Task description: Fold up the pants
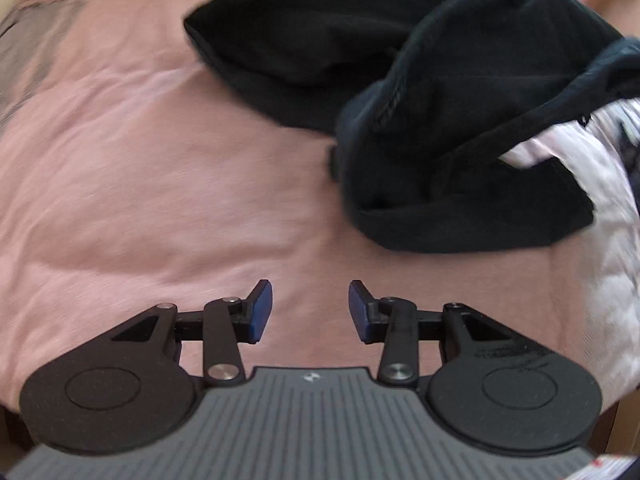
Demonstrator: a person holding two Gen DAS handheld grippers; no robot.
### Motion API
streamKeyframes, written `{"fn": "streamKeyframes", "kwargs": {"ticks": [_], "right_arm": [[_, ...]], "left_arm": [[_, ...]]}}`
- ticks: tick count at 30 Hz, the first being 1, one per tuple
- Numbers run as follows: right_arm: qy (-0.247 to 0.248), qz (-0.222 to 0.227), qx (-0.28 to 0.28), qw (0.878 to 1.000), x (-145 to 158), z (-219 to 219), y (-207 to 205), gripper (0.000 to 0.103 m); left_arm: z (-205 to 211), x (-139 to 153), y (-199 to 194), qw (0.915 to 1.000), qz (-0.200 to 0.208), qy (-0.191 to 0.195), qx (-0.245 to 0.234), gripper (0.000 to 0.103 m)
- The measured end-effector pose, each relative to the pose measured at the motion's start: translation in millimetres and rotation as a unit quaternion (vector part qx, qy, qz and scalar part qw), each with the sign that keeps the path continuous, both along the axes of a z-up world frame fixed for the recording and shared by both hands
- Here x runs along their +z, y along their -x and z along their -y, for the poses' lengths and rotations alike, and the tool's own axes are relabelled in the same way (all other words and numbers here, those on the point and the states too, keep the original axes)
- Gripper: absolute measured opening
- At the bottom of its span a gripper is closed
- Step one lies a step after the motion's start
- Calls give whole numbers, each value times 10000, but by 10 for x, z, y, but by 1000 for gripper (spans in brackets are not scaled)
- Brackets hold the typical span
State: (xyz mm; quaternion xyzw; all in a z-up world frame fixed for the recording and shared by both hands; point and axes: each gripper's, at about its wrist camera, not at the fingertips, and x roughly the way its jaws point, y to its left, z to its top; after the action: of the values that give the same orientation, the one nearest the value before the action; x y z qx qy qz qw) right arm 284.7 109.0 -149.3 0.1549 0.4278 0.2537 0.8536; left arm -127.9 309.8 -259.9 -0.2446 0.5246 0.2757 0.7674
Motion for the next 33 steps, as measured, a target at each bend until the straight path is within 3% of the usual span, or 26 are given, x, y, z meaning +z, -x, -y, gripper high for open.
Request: {"fn": "streamKeyframes", "kwargs": {"ticks": [3,5,9,11,12,15,17,19,23,27,29,31,33], "right_arm": [[200,169,-74,9996,138,153,-137,0],[358,146,-73,9992,94,247,-170,0],[383,-30,-76,9992,-120,464,-155,0],[365,-51,-68,9993,-164,530,-150,0],[361,-55,-63,9993,-178,583,-146,0],[274,-68,-74,9996,-177,654,-142,0],[234,-20,-57,9997,-128,675,-100,0],[181,62,-1,9998,-47,699,-19,0],[39,306,411,9987,240,772,323,0],[-275,342,998,9940,529,856,1056,0],[-298,324,1372,9896,588,861,1515,0],[0,125,1616,9868,506,794,1963,3],[737,-451,1523,9846,155,715,2375,5]], "left_arm": [[180,-128,-250,9992,335,109,-188,46],[222,-202,-383,9980,525,351,-73,51],[167,-226,-445,9929,981,387,543,70],[72,-242,-436,9878,1177,374,951,70],[-6,-266,-426,9838,1299,472,1144,65],[-228,-344,-433,9795,1274,812,1330,1],[-372,-262,-363,9796,1300,925,1217,0],[-577,-1,-171,9826,1365,773,991,0],[-1239,755,369,9892,1312,152,632,1],[-2092,1583,797,9953,881,-395,-5,3],[-2445,1782,839,9967,523,-519,-347,14],[-2802,1743,827,9960,-116,-719,-523,48],[-3031,1522,883,9940,-587,-747,-537,52]]}}
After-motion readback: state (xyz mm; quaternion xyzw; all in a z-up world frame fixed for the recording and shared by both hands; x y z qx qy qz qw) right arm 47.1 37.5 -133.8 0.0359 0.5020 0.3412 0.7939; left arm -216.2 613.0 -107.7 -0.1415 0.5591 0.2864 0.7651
